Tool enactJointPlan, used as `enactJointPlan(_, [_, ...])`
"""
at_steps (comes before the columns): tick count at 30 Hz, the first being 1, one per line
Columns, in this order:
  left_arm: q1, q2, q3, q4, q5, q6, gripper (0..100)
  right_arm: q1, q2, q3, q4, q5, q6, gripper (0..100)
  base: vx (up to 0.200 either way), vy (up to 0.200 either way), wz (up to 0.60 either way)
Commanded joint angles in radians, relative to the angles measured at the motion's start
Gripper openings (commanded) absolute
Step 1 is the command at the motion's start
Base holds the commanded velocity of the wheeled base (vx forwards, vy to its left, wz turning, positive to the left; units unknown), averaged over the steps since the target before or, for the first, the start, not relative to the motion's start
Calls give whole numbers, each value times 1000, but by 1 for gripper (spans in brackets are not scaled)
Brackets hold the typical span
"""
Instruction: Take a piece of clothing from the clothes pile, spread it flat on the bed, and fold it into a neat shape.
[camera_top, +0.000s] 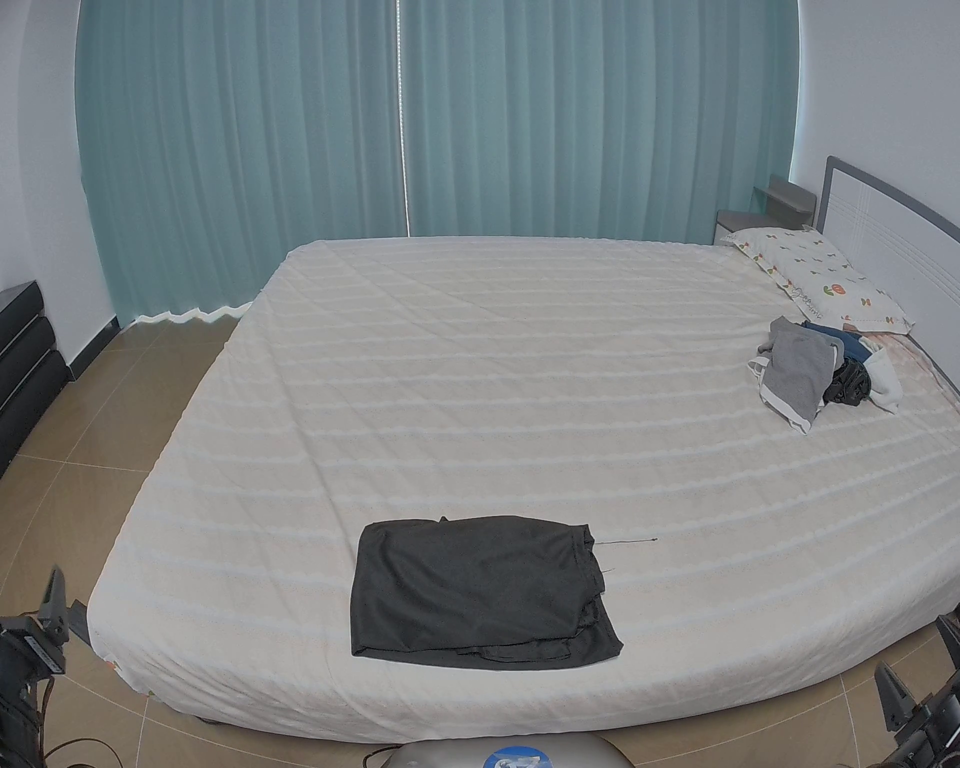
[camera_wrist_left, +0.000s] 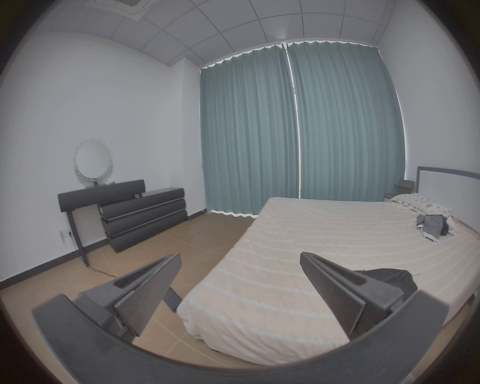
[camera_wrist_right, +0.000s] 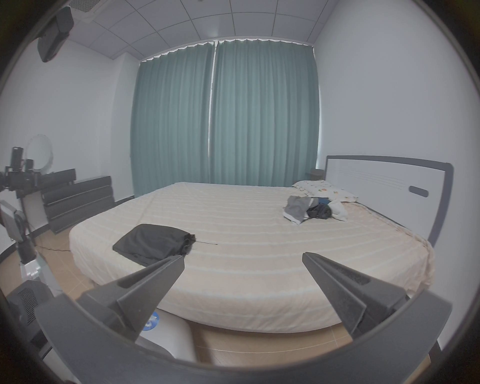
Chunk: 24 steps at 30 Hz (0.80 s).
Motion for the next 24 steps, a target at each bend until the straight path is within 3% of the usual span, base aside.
enactJointPlan(1, [88, -317, 14, 118, 20, 133, 100, -17, -33, -14, 19, -119, -10, 100, 0, 0, 0])
enactJointPlan(6, [147, -451, 54, 193, 15, 183, 100, -29, -33, -17, 23, -162, -6, 100, 0, 0, 0])
enactJointPlan(9, [201, -497, 54, 245, -8, 197, 100, -89, -24, -17, 23, -168, -31, 100, 0, 0, 0])
enactJointPlan(12, [204, -522, 54, 265, -23, 211, 100, -130, -9, -18, 20, -160, -62, 100, 0, 0, 0])
enactJointPlan(13, [201, -529, 56, 309, -37, 208, 100, -208, 13, -18, 19, -156, -92, 100, 0, 0, 0])
enactJointPlan(16, [201, -529, 54, 322, -42, 200, 100, -242, 13, -17, 17, -151, -92, 100, 0, 0, 0])
enactJointPlan(19, [201, -529, 54, 323, -63, 199, 100, -210, -38, -10, 6, -77, -89, 100, 0, 0, 0])
enactJointPlan(22, [201, -531, 54, 323, -103, 200, 100, -126, -98, -7, 11, 12, -65, 100, 0, 0, 0])
enactJointPlan(24, [201, -531, 54, 323, -108, 213, 100, -130, -132, -7, 11, 56, -45, 100, 0, 0, 0])
